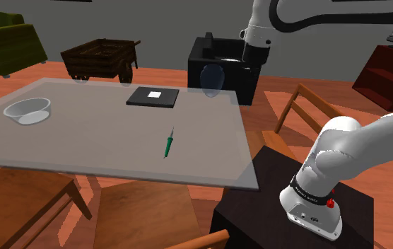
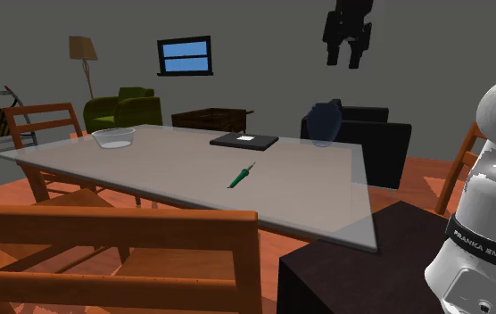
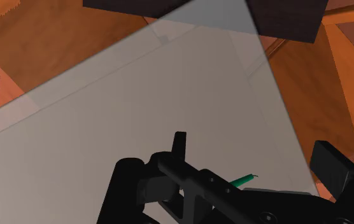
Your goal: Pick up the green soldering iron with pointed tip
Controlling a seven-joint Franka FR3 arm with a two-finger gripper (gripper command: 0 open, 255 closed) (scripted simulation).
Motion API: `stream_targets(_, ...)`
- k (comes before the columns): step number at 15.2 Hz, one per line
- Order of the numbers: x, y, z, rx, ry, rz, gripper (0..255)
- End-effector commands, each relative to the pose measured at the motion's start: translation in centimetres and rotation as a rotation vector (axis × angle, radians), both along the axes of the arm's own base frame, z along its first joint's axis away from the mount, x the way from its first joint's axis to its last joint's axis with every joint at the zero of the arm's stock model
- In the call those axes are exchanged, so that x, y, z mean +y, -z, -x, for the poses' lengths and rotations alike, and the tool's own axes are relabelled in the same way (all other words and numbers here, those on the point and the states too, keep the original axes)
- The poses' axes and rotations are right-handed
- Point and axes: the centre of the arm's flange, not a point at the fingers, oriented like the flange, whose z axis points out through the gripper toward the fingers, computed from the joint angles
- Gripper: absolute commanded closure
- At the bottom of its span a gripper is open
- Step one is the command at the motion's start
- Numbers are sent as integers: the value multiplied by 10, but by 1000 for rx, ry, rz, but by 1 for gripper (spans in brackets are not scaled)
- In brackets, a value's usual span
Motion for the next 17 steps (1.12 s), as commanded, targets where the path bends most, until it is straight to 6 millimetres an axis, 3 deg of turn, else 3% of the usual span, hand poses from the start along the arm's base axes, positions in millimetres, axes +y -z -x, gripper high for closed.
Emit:
stream_targets(1,0,0,0,0,0,0,0)
stream_targets(17,76,148,-125,-41,338,27,0)
